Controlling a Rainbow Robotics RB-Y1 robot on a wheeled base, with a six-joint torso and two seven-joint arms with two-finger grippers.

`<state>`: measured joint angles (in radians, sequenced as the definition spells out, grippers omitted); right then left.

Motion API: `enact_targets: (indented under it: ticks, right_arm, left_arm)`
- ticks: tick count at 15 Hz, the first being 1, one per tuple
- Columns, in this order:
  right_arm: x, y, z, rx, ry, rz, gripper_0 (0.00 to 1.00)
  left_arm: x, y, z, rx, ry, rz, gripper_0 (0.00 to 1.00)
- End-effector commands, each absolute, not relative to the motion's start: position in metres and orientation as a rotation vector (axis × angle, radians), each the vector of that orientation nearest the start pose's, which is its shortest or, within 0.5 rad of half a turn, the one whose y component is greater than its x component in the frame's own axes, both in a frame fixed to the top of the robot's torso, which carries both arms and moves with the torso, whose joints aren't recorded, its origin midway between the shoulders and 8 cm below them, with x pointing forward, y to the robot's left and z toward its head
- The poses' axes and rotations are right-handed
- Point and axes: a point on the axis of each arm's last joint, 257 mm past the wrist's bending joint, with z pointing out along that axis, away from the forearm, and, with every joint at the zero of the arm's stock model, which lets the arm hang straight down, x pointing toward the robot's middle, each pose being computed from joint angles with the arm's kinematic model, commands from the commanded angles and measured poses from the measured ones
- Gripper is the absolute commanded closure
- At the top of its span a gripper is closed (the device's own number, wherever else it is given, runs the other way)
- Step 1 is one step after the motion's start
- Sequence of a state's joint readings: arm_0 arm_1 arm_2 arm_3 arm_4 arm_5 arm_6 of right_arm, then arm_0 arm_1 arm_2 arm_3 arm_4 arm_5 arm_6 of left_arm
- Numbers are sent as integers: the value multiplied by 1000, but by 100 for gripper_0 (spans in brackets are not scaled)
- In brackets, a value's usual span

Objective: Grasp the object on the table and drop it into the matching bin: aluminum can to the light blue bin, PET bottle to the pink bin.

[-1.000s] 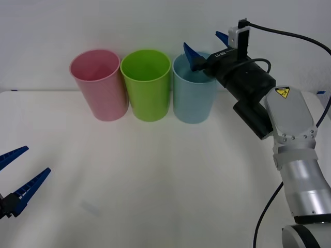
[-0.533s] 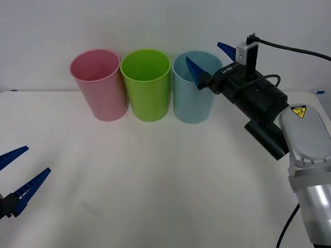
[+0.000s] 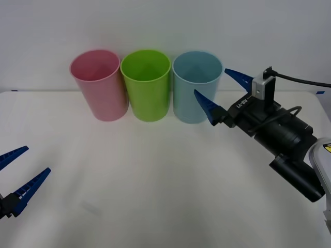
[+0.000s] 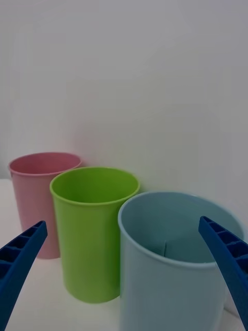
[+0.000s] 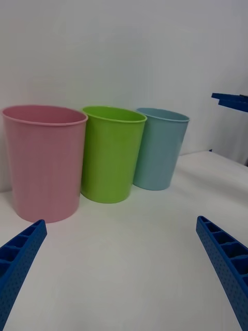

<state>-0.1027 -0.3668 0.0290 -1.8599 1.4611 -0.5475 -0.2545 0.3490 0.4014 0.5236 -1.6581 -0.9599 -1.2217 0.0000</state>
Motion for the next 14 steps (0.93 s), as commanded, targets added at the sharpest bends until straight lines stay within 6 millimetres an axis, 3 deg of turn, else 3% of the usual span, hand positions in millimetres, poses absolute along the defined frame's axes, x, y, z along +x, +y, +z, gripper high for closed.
enact_targets:
  ticks: [1,7,14]
  right_arm:
    - [478,-132,-86,-661,1313,447,0]
    - [435,-175,-128,-804,1343,381,0]
    - [385,-220,-171,-837,1440,397,0]
  left_arm:
    - [342,330,-169,465,1441,-567,0]
    - [342,330,-169,465,1441,-567,0]
    - [342,330,-169,465,1441,-567,0]
